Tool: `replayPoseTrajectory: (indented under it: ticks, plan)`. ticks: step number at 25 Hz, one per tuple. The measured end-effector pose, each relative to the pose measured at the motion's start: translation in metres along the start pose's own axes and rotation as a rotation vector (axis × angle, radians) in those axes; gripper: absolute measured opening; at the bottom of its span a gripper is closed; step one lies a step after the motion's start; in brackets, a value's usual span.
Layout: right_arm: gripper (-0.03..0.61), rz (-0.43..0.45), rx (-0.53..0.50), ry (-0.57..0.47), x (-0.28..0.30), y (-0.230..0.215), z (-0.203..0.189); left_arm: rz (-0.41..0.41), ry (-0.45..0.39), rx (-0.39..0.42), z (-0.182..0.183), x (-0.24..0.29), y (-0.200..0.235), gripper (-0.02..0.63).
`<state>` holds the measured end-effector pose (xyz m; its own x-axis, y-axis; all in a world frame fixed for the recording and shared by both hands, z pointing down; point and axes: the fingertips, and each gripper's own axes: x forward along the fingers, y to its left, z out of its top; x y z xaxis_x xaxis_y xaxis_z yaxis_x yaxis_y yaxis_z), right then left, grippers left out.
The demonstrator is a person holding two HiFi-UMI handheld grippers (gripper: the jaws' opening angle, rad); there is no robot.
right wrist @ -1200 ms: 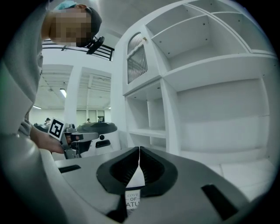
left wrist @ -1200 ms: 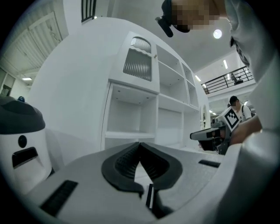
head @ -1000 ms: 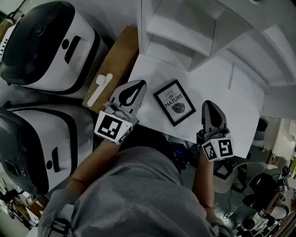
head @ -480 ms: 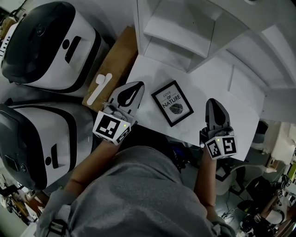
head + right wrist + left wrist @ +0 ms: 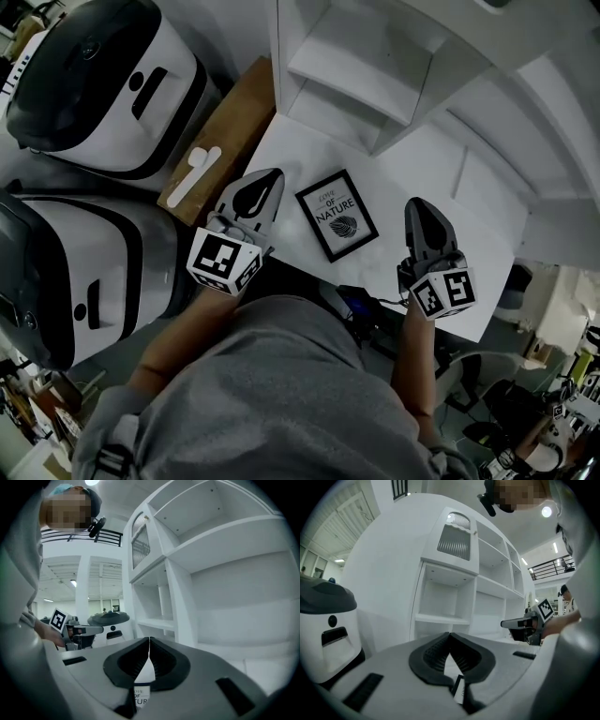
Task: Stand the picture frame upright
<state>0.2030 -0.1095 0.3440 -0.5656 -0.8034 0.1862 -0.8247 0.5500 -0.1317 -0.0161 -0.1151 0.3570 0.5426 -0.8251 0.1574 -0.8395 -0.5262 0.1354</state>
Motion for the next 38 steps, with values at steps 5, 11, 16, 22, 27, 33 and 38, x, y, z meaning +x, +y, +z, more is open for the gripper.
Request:
replayPoseTrajectory:
  ticks: [5,11,16,22,27,33,38]
  plan:
    - [0.028,0.021,-0.003,0.053,0.004,-0.009,-0.014,-0.007,0.018,-0.015,-0.012,0.003,-0.007,0.008]
    - [0.028,0.071,-0.047,0.125,0.01,-0.011,-0.028,0.021,0.054,-0.055,-0.027,0.005,-0.006,0.009]
    - [0.028,0.113,-0.02,0.125,0.017,-0.011,-0.038,0.044,0.087,-0.072,-0.044,0.004,-0.008,0.009]
    - [0.028,0.172,-0.014,0.23,0.033,-0.014,-0.07,-0.005,0.159,-0.144,-0.075,0.013,-0.024,0.009]
    - [0.028,0.201,-0.003,0.286,0.046,-0.018,-0.091,-0.018,0.217,-0.153,-0.099,0.02,-0.029,0.009]
    - [0.028,0.232,0.012,0.363,0.056,-0.019,-0.119,-0.065,0.286,-0.173,-0.124,0.028,-0.039,0.009]
    - [0.029,0.247,0.026,0.43,0.064,-0.022,-0.144,-0.078,0.358,-0.19,-0.153,0.035,-0.043,0.011]
